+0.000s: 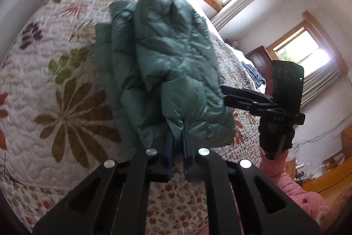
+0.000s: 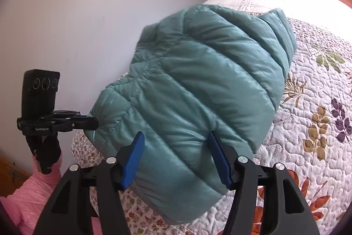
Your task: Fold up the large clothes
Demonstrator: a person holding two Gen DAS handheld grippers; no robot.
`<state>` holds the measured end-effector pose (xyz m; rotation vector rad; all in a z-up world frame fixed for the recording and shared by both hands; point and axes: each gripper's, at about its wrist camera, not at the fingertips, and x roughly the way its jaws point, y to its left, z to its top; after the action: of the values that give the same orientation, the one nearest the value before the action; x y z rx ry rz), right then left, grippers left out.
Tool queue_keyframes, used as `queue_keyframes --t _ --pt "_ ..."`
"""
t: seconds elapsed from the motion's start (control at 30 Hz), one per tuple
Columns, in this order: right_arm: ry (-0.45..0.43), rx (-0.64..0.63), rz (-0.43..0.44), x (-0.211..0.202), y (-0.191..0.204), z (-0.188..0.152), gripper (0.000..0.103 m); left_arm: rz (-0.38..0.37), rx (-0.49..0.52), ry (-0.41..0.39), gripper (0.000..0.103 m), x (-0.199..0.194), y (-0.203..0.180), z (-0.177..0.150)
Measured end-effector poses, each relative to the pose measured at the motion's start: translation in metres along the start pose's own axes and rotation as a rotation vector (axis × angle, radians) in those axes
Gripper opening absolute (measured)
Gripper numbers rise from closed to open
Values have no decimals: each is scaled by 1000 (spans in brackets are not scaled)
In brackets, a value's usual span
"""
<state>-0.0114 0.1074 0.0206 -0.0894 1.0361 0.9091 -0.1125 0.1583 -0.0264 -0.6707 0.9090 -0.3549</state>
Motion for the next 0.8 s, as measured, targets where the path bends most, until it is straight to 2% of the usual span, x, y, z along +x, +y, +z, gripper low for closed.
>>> queue_keyframes --t 0.13,0.2,0.33,0.43,0.5,0.53,0.57,0.7,0.8 --pt "31 -7 13 10 1 -3 60 -30 -100 55 5 24 30 -26" --pt "44 -8 25 13 2 -4 60 -39 -112 73 5 35 35 -35" --pt "61 -13 11 20 4 -8 60 17 -42 73 5 40 21 -37" --pt "52 -16 5 14 7 -9 60 98 32 62 11 25 3 -28" --pt "44 -7 16 8 3 -8 60 147 63 30 26 9 -6 -21" --pt "37 2 28 2 0 -9 60 161 68 2 42 -2 -10 -18" --pt "33 8 31 -2 -1 -9 60 172 73 -47 48 -17 -13 -13" --pt "-3 29 4 -14 -8 -3 62 199 101 -164 54 -49 -22 20" --pt "-24 53 12 -13 -14 5 63 207 114 -176 55 -39 -27 59"
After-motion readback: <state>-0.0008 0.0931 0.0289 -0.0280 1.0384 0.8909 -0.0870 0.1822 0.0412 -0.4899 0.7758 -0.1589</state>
